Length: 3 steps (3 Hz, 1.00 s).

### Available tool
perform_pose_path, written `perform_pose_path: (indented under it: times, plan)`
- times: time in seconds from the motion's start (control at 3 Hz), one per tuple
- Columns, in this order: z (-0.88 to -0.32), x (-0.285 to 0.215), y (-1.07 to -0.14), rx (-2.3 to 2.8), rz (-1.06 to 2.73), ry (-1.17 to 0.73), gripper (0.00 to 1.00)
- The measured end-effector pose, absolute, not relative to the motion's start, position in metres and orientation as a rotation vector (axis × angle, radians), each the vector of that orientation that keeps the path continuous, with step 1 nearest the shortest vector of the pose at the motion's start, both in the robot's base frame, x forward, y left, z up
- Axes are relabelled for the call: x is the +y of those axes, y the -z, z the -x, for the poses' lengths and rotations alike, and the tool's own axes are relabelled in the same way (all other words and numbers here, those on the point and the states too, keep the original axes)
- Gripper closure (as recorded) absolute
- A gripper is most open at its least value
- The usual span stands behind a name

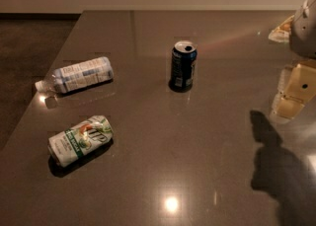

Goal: Knock pepsi can over

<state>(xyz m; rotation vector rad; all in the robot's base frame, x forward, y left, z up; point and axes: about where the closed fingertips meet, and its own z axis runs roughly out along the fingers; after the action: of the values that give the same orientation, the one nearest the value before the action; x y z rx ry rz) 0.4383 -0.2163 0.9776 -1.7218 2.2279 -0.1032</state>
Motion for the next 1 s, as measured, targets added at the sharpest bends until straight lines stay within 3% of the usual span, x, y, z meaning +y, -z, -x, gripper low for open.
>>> perform_pose_path:
  times: [0.67, 1.0]
  plan:
    - [-0.442, -0.214, -0.977, 2.224, 1.719, 0.087, 0.0]
    - [-0.469, -0.202, -0.968, 2.208, 1.673, -0.025, 0.0]
